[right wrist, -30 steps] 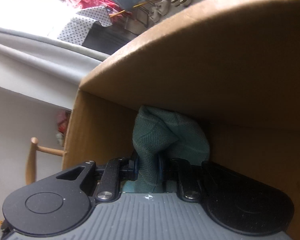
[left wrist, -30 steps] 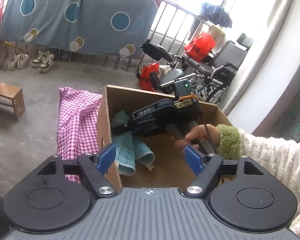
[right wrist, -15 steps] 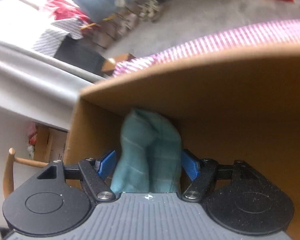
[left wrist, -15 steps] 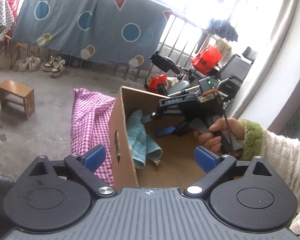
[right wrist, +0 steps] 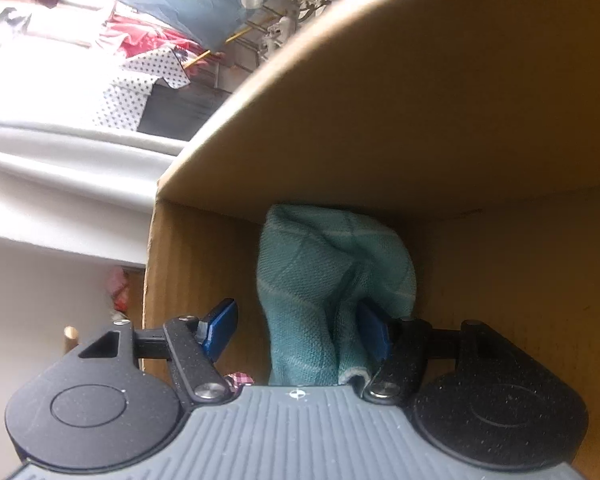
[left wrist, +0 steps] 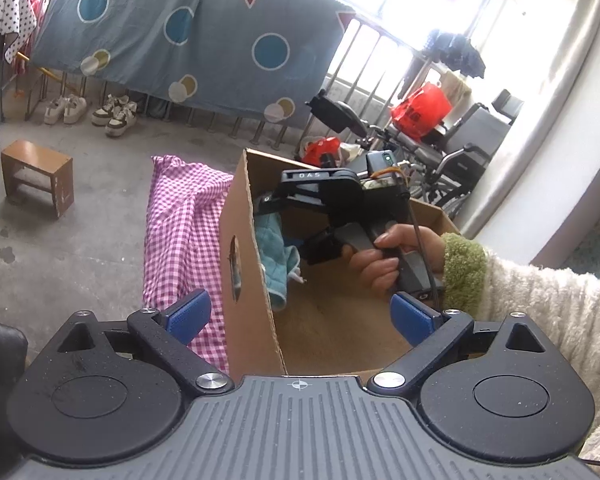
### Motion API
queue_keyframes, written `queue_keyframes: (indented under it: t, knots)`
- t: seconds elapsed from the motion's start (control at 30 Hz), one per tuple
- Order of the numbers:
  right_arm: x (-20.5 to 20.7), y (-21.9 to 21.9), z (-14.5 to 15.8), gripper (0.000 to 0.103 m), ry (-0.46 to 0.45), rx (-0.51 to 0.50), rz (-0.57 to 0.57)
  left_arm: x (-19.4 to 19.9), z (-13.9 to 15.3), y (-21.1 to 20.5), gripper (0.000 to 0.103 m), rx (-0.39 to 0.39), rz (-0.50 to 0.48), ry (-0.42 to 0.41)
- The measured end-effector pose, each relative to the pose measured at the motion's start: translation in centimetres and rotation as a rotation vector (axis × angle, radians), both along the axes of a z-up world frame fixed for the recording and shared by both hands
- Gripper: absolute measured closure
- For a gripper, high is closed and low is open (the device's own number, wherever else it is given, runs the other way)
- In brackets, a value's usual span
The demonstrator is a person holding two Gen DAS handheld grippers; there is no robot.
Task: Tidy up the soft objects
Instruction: 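Lower the towel into the box and open the right gripper, then grasp the blue bandage box on the stack with the right gripper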
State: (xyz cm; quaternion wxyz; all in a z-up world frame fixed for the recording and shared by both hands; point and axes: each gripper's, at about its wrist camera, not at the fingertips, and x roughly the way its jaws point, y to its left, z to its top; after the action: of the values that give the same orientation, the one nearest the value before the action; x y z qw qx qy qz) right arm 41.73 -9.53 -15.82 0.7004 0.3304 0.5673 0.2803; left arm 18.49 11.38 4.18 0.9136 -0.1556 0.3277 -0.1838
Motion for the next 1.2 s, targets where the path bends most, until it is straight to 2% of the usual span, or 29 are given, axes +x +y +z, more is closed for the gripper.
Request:
queue_keyframes:
  t: [0.1, 0.23, 0.37, 0.53, 0.63, 0.77, 0.9, 0.97, 1.07, 1.2]
  knots:
    - [-0.1, -1.2, -0.1, 0.027, 0.013, 0.028, -0.003, -0.4, 0.0, 0.0, 0.004, 0.001, 0.006, 0.004]
    - [-0.3, -2.5, 1.5, 0.017, 0.001, 0.039, -0.035, -0.9, 0.1, 0.5, 0.003, -0.004, 0.019, 0.005]
    - [-1.2, -4.5, 4.3, 0.017, -0.038, 0.035, -0.061, -1.8, 0.5, 0.8, 0.003, -0.021, 0.033, 0.001]
    - [-3.4, -7.9, 8.7, 0.017, -0.133, 0.069, -0.085, -3.3, 1.3, 0.7, 0.002, -0.037, 0.030, -0.014]
    - [-5.6, -9.9, 12.1, 0.017, -0.200, 0.104, -0.095, -4.3, 1.9, 0.5, 0.002, -0.046, 0.023, -0.024]
    - [-10.6, -12.1, 16.2, 0.017, -0.305, 0.175, -0.098, -5.6, 2.5, -0.2, 0.001, -0.056, -0.027, -0.043]
    - [-16.8, -15.0, 19.2, 0.017, -0.410, 0.179, -0.107, -6.7, 2.1, -1.8, 0.001, -0.016, -0.103, -0.040]
    - [-19.8, -15.4, 19.3, 0.017, -0.431, 0.172, -0.121, -6.9, 1.4, -2.8, 0.001, 0.006, -0.138, -0.021]
    - [-23.9, -15.9, 17.4, 0.018, -0.416, 0.172, -0.130, -7.2, 0.1, -4.6, 0.001, 0.038, -0.191, 0.007]
    - [-28.5, -15.2, 12.6, 0.034, -0.328, 0.125, -0.141, -7.5, -1.4, -6.9, 0.003, 0.104, -0.249, 0.021]
